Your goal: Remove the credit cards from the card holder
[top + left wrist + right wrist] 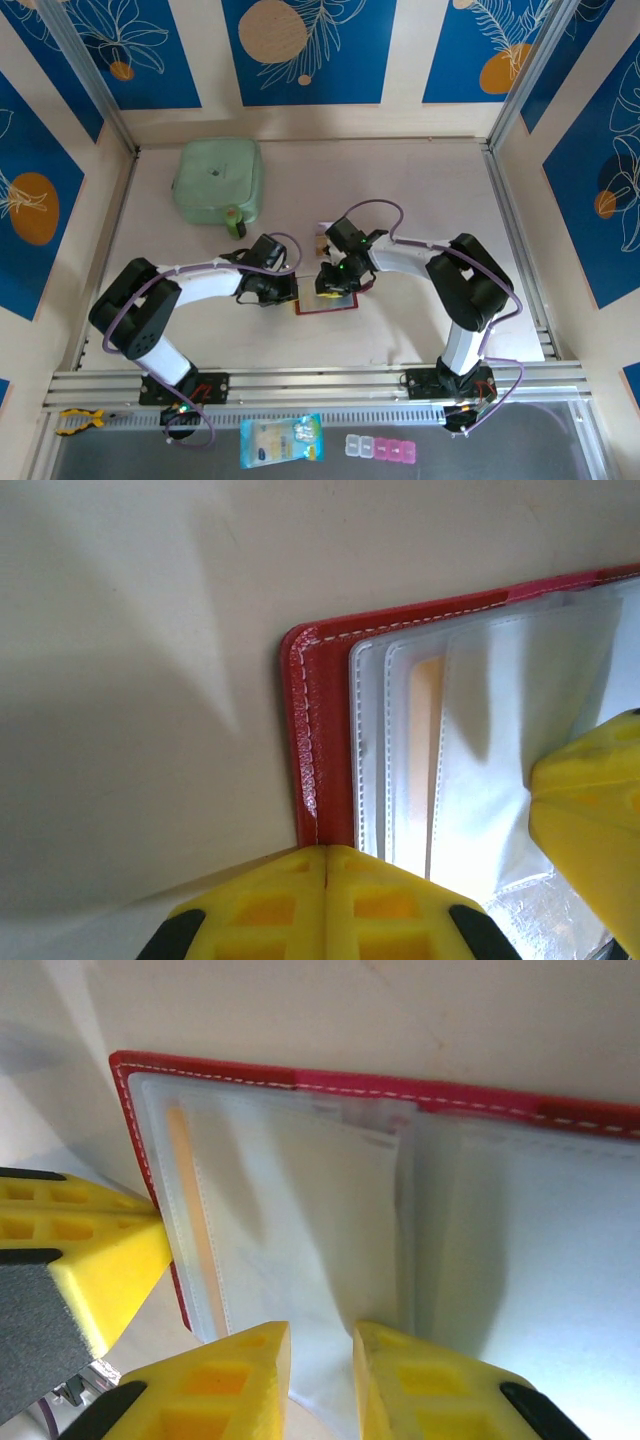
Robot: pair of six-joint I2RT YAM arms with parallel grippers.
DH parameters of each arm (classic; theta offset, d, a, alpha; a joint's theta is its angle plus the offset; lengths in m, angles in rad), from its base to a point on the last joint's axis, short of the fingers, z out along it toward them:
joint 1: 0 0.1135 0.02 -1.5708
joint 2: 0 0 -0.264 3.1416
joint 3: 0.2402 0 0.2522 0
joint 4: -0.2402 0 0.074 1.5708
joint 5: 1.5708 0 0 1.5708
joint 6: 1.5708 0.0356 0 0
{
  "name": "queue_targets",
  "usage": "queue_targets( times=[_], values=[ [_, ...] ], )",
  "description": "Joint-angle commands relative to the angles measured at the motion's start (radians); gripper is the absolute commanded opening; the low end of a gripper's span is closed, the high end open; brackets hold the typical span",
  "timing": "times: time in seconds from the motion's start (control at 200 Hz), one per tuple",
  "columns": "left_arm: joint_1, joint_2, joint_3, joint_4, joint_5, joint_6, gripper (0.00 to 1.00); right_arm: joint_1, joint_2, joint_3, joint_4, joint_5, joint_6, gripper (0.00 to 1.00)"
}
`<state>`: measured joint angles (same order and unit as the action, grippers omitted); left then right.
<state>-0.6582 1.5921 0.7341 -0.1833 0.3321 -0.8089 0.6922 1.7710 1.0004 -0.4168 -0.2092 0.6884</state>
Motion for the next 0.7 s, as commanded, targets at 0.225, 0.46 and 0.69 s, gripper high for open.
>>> queue_targets(
  times=[0.225, 0.46, 0.69],
  values=[
    [0.011, -0.028, 0.045, -0.079, -0.039, 0.018, 0.03, -0.056, -0.03, -0.096, 0.098, -0.12, -0.016, 0.22],
    [0.01, -0.062, 0.071, -0.051, -0.003, -0.016, 0.1, -0.096, -0.038, -0.158, 0.177, -0.18, -0.013, 0.2],
    [-0.004, -0.069, 0.078, -0.004, 0.012, -0.057, 0.24, -0.138, -0.025, -0.205, 0.256, -0.253, -0.01, 0.18]
  ],
)
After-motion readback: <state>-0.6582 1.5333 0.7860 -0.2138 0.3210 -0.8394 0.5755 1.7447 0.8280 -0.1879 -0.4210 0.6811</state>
